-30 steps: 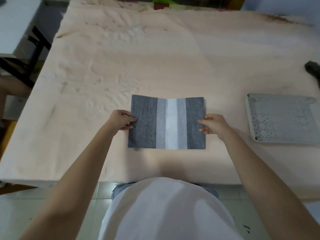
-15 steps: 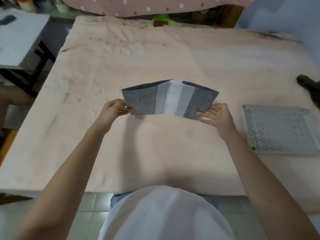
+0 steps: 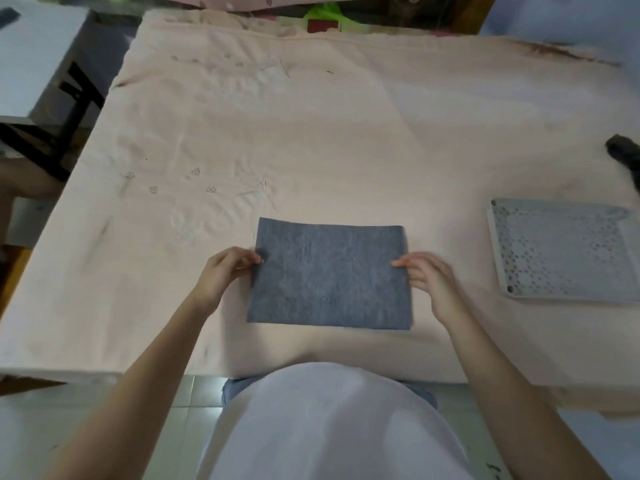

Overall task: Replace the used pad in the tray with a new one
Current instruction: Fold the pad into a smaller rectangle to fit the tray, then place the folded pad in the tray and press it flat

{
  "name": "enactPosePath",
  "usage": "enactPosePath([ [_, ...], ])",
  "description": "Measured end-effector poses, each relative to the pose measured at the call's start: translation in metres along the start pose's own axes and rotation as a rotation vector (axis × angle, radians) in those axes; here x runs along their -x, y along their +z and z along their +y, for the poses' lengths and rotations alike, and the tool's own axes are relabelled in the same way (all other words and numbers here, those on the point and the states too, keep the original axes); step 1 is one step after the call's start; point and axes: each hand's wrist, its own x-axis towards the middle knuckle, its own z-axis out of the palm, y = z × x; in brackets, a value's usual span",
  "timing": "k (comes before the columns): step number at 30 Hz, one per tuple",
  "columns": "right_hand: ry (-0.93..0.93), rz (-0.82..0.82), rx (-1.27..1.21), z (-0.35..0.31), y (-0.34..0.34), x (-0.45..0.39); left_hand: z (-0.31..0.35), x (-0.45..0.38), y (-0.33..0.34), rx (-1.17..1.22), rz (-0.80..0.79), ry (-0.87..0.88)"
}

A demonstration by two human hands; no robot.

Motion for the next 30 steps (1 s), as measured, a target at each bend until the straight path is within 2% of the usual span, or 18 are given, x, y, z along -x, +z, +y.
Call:
enactPosePath([
  [6, -0.079, -0.049, 0.069, 0.018, 0.002, 0.008, -0.009, 0.007, 0.006, -0.024, 0.093, 0.006],
  [9, -0.102, 0.04, 0.087, 0.025, 0.002, 0.003, -0.011, 0.003, 0.009, -0.056, 0.183, -0.028],
  [11, -0.039, 0.136, 0.095, 0.03, 0.003, -0.003, -0.01, 0.0, 0.013, -0.099, 0.209, -0.11],
  [13, 0.057, 0.18, 0.085, 0.031, 0.007, -0.007, -0.007, 0.0, 0.017, -0.213, 0.17, -0.185],
  [14, 0.081, 0.151, 0.097, 0.028, 0.009, -0.008, -0.005, 0.001, 0.02, -0.262, 0.125, -0.21],
  [18, 0.166, -0.104, 0.195, 0.02, 0.009, -0.006, -0.007, 0.01, 0.028, -0.219, -0.034, -0.227],
  [21, 0.192, -0.211, 0.171, 0.023, 0.011, -0.006, -0.016, 0.013, 0.029, -0.215, -0.043, -0.162],
  [30, 0.144, -0.041, 0.054, 0.035, 0.023, 0.007, -0.017, 0.008, 0.02, -0.111, -0.055, -0.083],
])
